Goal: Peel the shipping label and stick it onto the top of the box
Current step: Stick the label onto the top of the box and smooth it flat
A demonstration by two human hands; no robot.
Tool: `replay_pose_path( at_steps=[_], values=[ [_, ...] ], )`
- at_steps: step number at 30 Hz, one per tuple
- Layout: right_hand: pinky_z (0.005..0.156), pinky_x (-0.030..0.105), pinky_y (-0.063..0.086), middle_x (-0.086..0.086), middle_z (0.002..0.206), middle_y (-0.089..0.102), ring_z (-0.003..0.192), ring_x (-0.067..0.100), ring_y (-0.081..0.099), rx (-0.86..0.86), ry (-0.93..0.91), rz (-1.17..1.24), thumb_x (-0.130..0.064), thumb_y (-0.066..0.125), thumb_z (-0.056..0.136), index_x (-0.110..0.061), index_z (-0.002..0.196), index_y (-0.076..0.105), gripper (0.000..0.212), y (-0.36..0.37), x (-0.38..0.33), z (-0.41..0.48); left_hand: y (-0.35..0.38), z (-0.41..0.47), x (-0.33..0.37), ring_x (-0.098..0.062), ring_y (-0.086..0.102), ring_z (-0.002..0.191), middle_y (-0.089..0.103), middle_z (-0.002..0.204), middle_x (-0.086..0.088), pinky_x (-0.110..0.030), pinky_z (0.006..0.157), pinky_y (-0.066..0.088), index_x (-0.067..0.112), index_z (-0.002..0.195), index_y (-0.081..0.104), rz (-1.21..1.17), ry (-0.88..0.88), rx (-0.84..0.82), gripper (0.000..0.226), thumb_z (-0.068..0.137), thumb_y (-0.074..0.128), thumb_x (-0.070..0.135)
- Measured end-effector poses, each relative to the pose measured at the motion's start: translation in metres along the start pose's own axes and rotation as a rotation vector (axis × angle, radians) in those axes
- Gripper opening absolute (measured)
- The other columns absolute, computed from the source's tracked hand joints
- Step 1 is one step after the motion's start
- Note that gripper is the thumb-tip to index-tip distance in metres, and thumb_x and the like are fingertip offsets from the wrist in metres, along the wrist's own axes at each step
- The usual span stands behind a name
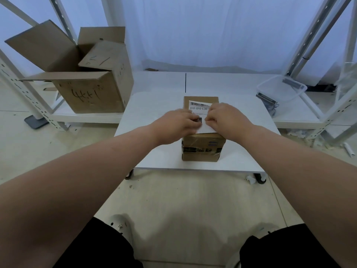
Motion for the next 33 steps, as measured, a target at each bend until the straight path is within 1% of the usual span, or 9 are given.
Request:
replay_pose_path(
  at_steps=[2, 6, 11, 14, 19, 22, 26, 29, 33],
  values=[
    [0.09, 0.038, 0.044, 0.007, 0.115, 0.06, 0.103, 0.026, 0.056, -0.017, -0.006, 0.046, -0.019, 0.049, 0.095, -0.008, 0.104, 0.071, 0.026, 0.0, 0.0, -0.001, 0.006, -0.003, 0.01, -0.023, 0.046, 0.127, 0.051, 0.14, 0.001, -0.042, 0.101, 0.039, 0.017, 0.13, 0.055, 0.0, 0.047, -0.083, 0.037, 0.101, 0.036, 0.028],
    [0.097, 0.029, 0.039, 0.006, 0.123, 0.06, 0.113, 0.024, 0.054, -0.048, -0.012, 0.083, -0.02, 0.053, 0.094, -0.01, 0.113, 0.068, 0.026, -0.001, 0.006, -0.005, 0.004, -0.006, 0.002, -0.01, 0.036, 0.137, 0.041, 0.147, 0.011, -0.026, 0.108, 0.026, 0.025, 0.134, 0.051, -0.041, 0.016, -0.128, 0.037, 0.099, 0.041, 0.031],
    [0.092, 0.024, 0.034, 0.006, 0.125, 0.058, 0.114, 0.023, 0.052, -0.089, -0.026, 0.12, -0.018, 0.055, 0.093, -0.012, 0.118, 0.065, 0.027, 0.001, 0.01, -0.01, 0.009, -0.005, -0.007, -0.018, 0.013, 0.147, 0.025, 0.156, 0.001, -0.033, 0.117, 0.006, 0.017, 0.147, 0.03, 0.136, -0.014, -0.159, 0.053, 0.101, 0.026, 0.041],
    [0.092, 0.025, 0.035, 0.006, 0.122, 0.06, 0.112, 0.024, 0.053, -0.077, -0.024, 0.116, -0.019, 0.057, 0.092, -0.011, 0.116, 0.066, 0.027, -0.002, 0.008, -0.011, 0.014, -0.008, 0.004, -0.018, 0.009, 0.147, 0.021, 0.158, -0.001, -0.031, 0.117, 0.003, 0.015, 0.149, 0.022, 0.161, 0.03, -0.205, 0.056, 0.1, 0.023, 0.042],
    [0.088, 0.031, 0.04, 0.008, 0.112, 0.063, 0.104, 0.025, 0.056, -0.034, 0.035, 0.069, -0.027, 0.06, 0.09, -0.011, 0.107, 0.069, 0.025, -0.006, 0.005, -0.008, 0.008, -0.016, 0.009, -0.008, 0.027, 0.141, 0.032, 0.153, 0.01, -0.03, 0.112, 0.024, 0.023, 0.142, 0.041, 0.043, 0.049, -0.171, 0.046, 0.099, 0.037, 0.039],
    [0.082, 0.036, 0.042, 0.009, 0.111, 0.059, 0.102, 0.028, 0.056, 0.014, 0.109, 0.006, -0.037, 0.056, 0.09, -0.01, 0.103, 0.061, 0.03, -0.004, -0.003, -0.008, -0.001, -0.019, 0.008, -0.014, 0.054, 0.122, 0.051, 0.139, 0.012, -0.034, 0.094, 0.045, 0.022, 0.12, 0.065, 0.073, 0.093, -0.036, 0.032, 0.097, 0.045, 0.032],
    [0.086, 0.04, 0.042, 0.01, 0.124, 0.052, 0.111, 0.03, 0.052, 0.029, 0.126, -0.164, -0.051, 0.047, 0.091, -0.009, 0.121, 0.05, 0.051, 0.002, -0.015, -0.009, -0.01, -0.019, -0.001, -0.019, 0.067, 0.091, 0.065, 0.122, 0.012, -0.026, 0.072, 0.044, 0.019, 0.096, 0.076, 0.039, 0.06, 0.105, 0.028, 0.094, 0.05, 0.029],
    [0.093, 0.043, 0.038, 0.008, 0.131, 0.047, 0.117, 0.029, 0.047, -0.015, 0.153, -0.126, -0.056, 0.048, 0.089, -0.013, 0.127, 0.045, 0.057, 0.006, -0.008, -0.011, -0.015, -0.017, -0.007, -0.016, 0.065, 0.096, 0.07, 0.113, 0.009, -0.021, 0.074, 0.038, 0.017, 0.091, 0.077, 0.003, 0.019, 0.15, 0.03, 0.093, 0.051, 0.031],
    [0.099, 0.045, 0.033, 0.001, 0.136, 0.043, 0.121, 0.027, 0.043, -0.097, 0.18, 0.009, -0.051, 0.053, 0.087, -0.024, 0.127, 0.047, 0.048, 0.009, 0.006, -0.016, -0.019, -0.012, -0.006, -0.02, 0.061, 0.101, 0.071, 0.11, 0.002, -0.027, 0.083, 0.045, 0.015, 0.095, 0.076, -0.051, -0.039, 0.143, 0.03, 0.092, 0.05, 0.029]
  ],
)
Point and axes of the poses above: each hand's wrist, its own z-axis towards the middle knuckle, its own y-axis out of the palm, x = y × z, the point moved 9 cm from there along z, towards the middle knuckle
